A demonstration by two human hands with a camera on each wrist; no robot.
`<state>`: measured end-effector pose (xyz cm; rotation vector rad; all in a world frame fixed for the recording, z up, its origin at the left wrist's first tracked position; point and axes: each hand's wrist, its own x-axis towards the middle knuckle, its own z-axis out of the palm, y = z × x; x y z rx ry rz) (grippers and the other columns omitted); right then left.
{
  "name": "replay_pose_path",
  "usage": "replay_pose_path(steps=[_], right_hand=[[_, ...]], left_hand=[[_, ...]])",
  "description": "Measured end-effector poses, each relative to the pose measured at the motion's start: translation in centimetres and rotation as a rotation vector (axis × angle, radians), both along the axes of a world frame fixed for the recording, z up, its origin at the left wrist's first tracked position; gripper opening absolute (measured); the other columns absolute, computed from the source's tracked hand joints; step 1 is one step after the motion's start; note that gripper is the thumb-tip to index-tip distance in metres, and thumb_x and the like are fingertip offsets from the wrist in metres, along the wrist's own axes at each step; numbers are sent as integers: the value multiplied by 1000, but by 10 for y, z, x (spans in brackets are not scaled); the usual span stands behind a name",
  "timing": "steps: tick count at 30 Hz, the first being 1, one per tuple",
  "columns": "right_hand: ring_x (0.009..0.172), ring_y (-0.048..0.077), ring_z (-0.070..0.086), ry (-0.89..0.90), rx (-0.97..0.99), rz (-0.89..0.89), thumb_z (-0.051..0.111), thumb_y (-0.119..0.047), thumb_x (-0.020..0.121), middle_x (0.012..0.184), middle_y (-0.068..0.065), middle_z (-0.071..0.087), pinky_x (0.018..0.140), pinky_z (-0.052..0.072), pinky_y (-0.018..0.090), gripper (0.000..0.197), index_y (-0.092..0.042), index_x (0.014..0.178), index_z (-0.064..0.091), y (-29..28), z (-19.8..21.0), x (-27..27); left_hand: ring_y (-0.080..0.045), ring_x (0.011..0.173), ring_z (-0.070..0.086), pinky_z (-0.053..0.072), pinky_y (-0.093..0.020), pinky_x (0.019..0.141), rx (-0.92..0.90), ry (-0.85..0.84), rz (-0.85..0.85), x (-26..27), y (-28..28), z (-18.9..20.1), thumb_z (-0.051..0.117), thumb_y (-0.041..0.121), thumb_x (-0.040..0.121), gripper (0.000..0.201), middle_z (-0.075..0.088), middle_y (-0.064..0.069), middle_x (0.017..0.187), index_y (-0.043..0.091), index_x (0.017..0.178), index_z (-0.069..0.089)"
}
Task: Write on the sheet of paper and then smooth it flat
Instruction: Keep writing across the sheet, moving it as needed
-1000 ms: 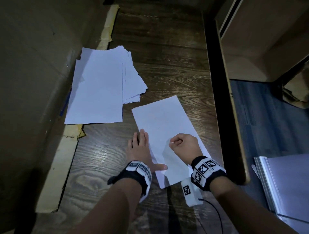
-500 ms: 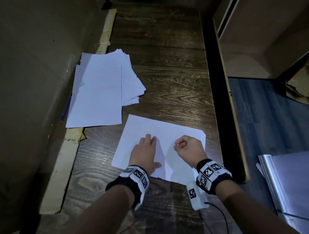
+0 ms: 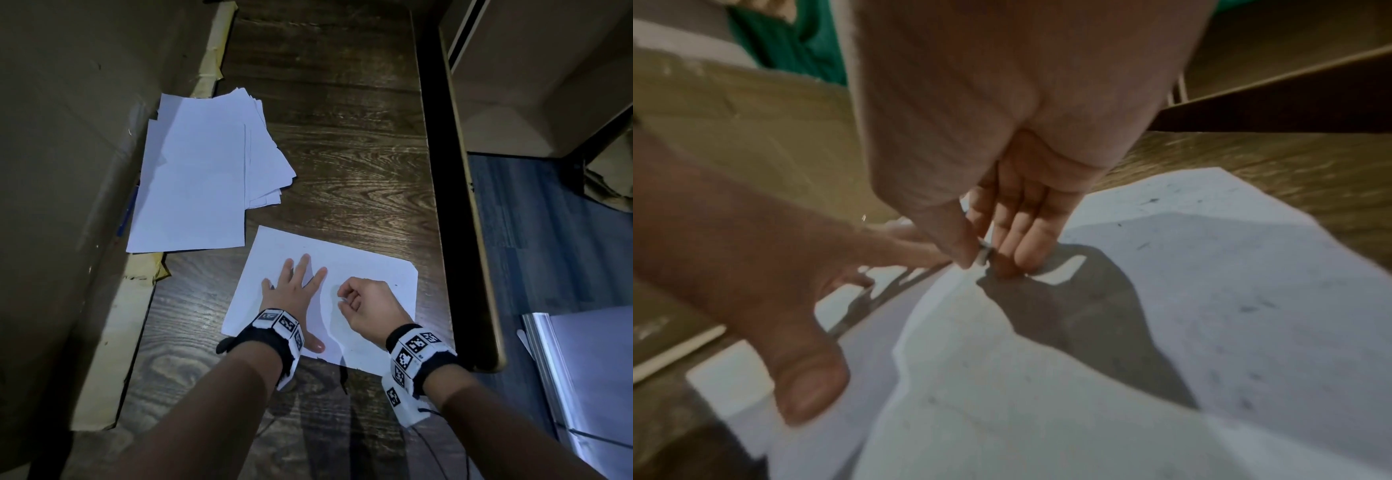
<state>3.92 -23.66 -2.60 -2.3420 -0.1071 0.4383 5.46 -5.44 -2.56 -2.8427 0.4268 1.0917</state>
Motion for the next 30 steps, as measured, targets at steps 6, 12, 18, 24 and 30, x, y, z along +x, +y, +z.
replay_pose_path(steps=[6, 12, 18, 24, 30], right_hand=[[74, 5, 54, -121, -71, 5, 61, -18, 92, 89, -10, 55, 76, 54, 29, 11, -19, 102, 67, -6, -10, -5], [75, 10, 58, -123, -57, 56, 60, -17, 92, 88, -10, 57, 74, 55, 34, 9, -17, 94, 69, 0, -13, -7], [77, 18, 59, -123, -143, 64, 57, -21, 92, 91, -3, 58, 72, 55, 40, 10, -16, 92, 66, 10, -7, 13], [79, 21, 58, -65, -206, 201, 54, -21, 92, 90, 0, 59, 71, 52, 37, 12, -15, 90, 64, 17, 1, -8], [77, 20, 62, -66, -213, 34, 58, -19, 89, 87, 1, 64, 70, 56, 35, 11, -15, 87, 69, 24, -1, 7]], left_hand=[[-34, 153, -23, 19, -66, 119, 34, 15, 3, 2, -4, 3, 82, 73, 63, 149, -40, -5, 160, 32, 157, -26], [-35, 153, -22, 19, -65, 118, 24, 11, 3, 2, -3, 1, 83, 73, 61, 150, -39, -5, 161, 32, 157, -24], [-39, 152, -22, 22, -66, 117, 40, 32, 0, 3, -7, 2, 85, 69, 61, 151, -40, -8, 160, 32, 156, -26], [-50, 148, -24, 19, -69, 115, 71, 73, 10, 12, -11, 2, 87, 66, 61, 150, -44, -11, 157, 42, 153, -30], [-49, 148, -24, 20, -68, 115, 49, 64, 11, 10, -8, 2, 86, 71, 57, 152, -44, -10, 157, 43, 153, -29]])
